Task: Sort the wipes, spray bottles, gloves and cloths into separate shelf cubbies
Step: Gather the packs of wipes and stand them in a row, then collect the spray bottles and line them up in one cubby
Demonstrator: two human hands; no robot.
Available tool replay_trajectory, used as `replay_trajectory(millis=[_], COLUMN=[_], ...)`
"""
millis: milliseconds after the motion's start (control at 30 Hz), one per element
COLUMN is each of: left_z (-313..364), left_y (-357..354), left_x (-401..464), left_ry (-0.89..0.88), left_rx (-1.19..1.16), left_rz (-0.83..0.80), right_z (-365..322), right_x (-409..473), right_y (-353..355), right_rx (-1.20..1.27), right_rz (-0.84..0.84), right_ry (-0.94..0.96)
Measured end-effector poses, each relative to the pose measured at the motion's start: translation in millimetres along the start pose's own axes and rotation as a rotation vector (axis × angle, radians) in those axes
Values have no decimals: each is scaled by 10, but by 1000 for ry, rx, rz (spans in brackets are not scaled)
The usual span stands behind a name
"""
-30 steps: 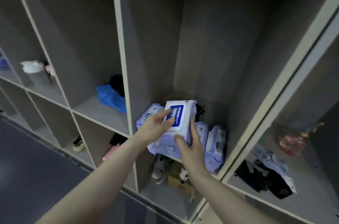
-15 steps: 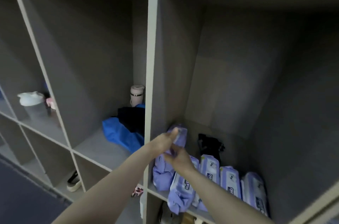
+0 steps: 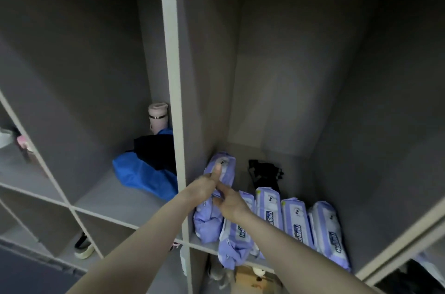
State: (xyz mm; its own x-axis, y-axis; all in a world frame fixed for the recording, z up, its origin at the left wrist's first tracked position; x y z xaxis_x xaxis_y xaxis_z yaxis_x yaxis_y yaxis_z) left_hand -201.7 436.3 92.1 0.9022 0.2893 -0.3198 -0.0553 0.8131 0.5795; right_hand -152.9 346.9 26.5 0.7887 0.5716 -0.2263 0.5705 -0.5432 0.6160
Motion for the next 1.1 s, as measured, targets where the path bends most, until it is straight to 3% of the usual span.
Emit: replay_trajectory(millis=[133, 200, 333, 500, 733, 1100], left_z=[-20, -28, 96, 485, 1150, 1980], left_y=[-63, -112, -322, -874, -2003, -3503], left_x=[-8, -93, -442, -921, -1539, -2297], left_ry=[-75, -174, -300, -381, -330, -311], left_rx=[135, 182, -10, -211, -285, -324], left_rz=[39, 105, 136, 40, -141, -130], right_z=[-27, -13, 178, 680, 1396, 2498], right_x=[-139, -308, -893, -1963, -3267, -4795], right_y=[45, 98, 354, 920, 1715, 2521], right_rx=[57, 167, 468, 623, 671, 646], right_rz=[-20, 51, 183, 249, 378, 521], right_ry=[49, 83, 34, -22, -65, -86])
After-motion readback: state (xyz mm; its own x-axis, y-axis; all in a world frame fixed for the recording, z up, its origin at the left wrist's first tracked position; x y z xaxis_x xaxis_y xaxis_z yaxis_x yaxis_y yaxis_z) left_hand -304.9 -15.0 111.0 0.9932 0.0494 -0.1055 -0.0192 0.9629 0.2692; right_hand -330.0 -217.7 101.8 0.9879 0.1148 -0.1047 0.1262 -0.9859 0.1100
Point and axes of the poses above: each hand's wrist, its own x-axis towards the middle knuckle, its own y-axis out of the back of the hand, z = x × y, the point moved 1 cm from there along x, towards the middle knuckle, and after that the axes turned 3 degrees about x, right-handed, at the moved point
